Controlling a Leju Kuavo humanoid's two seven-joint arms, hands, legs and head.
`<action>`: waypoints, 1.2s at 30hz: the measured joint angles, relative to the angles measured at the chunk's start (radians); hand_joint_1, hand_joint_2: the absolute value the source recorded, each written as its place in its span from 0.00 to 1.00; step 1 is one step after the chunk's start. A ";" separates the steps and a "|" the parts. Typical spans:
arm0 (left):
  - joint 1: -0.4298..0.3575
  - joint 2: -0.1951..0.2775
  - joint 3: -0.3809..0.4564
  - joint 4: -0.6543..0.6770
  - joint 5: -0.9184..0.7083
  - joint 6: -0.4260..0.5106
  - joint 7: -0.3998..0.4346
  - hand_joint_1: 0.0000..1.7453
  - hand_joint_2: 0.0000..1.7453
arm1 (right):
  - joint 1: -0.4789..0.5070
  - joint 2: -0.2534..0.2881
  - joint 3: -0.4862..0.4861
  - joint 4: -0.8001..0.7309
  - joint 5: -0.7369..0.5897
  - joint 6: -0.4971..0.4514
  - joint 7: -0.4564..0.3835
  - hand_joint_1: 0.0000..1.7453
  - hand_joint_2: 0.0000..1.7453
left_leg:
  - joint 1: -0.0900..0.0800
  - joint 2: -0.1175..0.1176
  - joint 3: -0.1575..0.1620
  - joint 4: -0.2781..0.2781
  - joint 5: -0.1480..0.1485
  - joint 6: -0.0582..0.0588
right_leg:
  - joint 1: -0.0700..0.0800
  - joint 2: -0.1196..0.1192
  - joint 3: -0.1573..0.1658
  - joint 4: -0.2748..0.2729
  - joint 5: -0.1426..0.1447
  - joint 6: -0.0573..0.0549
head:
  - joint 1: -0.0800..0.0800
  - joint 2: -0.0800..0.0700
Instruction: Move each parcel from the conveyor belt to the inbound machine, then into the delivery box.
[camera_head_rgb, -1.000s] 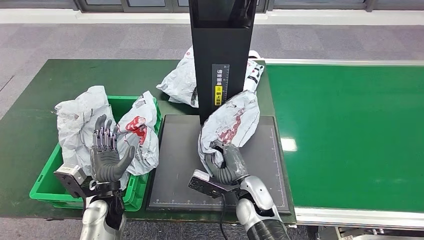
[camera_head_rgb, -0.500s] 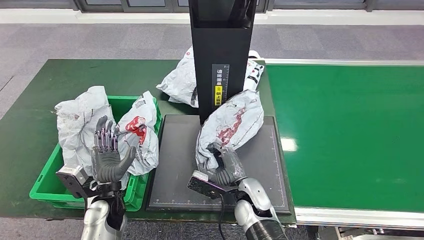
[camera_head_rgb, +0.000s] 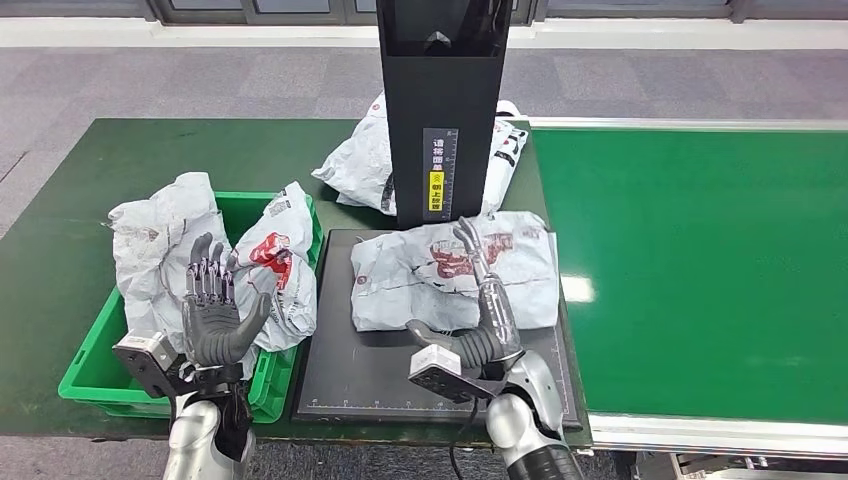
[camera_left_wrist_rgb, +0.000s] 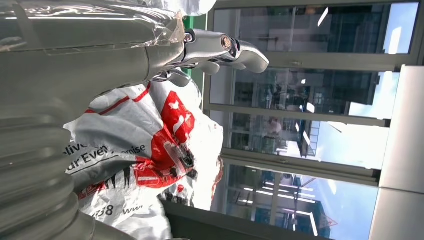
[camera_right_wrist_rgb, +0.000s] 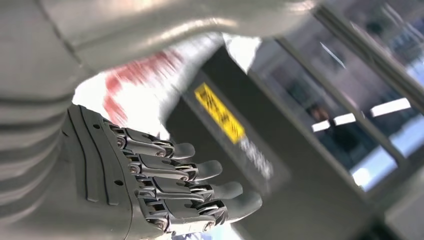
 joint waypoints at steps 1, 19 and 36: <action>0.000 0.000 0.000 0.000 -0.002 0.006 -0.001 0.00 1.00 | 0.011 -0.001 -0.001 -0.027 -0.015 -0.013 -0.018 0.00 1.00 | 0.000 0.000 0.000 0.000 0.000 0.000 | 0.000 0.000 0.000 0.000 0.000 0.000 | 0.000 0.000; -0.075 0.006 -0.361 -0.135 -0.550 0.495 0.011 0.00 1.00 | 0.121 -0.005 -0.115 -0.412 -0.070 -0.288 -0.143 0.00 1.00 | -0.002 0.001 0.000 0.001 0.000 0.001 | -0.002 0.000 0.000 0.000 0.002 0.002 | 0.000 0.000; -0.417 -0.076 -0.475 0.578 -0.795 0.629 0.119 0.00 1.00 | 0.089 -0.001 -0.177 -0.393 -0.091 -0.288 -0.144 0.00 1.00 | -0.002 0.003 0.000 0.001 0.002 0.002 | -0.002 0.002 0.000 0.000 0.005 0.002 | 0.000 0.000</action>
